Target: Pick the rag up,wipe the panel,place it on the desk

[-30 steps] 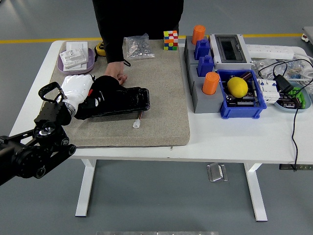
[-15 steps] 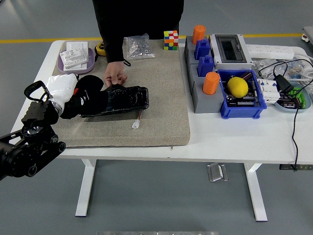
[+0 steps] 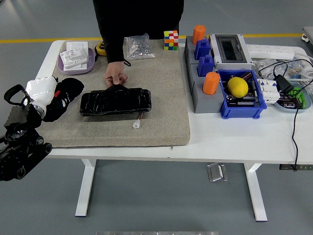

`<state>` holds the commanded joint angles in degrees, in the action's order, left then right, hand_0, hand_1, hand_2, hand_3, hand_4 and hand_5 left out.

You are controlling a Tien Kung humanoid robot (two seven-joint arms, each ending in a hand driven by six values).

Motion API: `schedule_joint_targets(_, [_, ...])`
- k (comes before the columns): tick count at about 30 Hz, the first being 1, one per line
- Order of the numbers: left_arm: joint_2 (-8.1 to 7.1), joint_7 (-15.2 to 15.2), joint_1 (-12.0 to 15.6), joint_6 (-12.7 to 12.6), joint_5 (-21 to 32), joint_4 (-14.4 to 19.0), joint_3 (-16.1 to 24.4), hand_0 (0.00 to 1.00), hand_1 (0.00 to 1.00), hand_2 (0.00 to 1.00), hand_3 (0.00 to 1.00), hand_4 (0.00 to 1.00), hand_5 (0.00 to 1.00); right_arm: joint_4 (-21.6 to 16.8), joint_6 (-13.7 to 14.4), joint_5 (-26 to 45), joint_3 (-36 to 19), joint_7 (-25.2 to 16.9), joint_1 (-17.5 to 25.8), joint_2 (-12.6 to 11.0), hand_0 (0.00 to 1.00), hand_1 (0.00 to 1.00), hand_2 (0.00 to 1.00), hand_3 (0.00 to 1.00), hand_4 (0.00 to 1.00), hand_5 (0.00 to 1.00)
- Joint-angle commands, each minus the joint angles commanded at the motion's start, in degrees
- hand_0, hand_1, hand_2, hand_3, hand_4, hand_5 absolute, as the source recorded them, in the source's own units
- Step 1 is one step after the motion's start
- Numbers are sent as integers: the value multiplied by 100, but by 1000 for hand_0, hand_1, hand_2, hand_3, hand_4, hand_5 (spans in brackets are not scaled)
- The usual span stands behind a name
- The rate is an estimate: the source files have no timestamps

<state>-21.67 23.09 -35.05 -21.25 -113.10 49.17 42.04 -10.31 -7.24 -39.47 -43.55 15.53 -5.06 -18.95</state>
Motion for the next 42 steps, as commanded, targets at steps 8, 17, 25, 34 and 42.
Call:
schedule_joint_targets(8, [144,-310,65,-292,327,-376,210,222,136,457,398,466,2,0,8,61,69,-8,-28,14,759,703,716,592,921,576])
schedule_joint_targets(17, [239,-513,153,-338,574,-595,239,335,475,532,520,424,2,0,4,87,105,0,-19,5,760,703,716,592,921,575])
schedule_joint_targets(25, [258,-540,189,-112,701,-793,202,417,603,600,533,506,104,0,14,70,78,-7,-6,23,758,703,715,593,922,576])
schedule_joint_targets(34, [198,-550,230,106,1018,-832,159,533,750,786,600,734,212,0,14,11,16,16,5,30,758,703,716,593,923,577])
schedule_joint_targets(42, [130,-667,254,130,1185,-709,206,589,795,828,820,986,411,0,14,-17,-21,28,6,25,758,703,715,594,922,577])
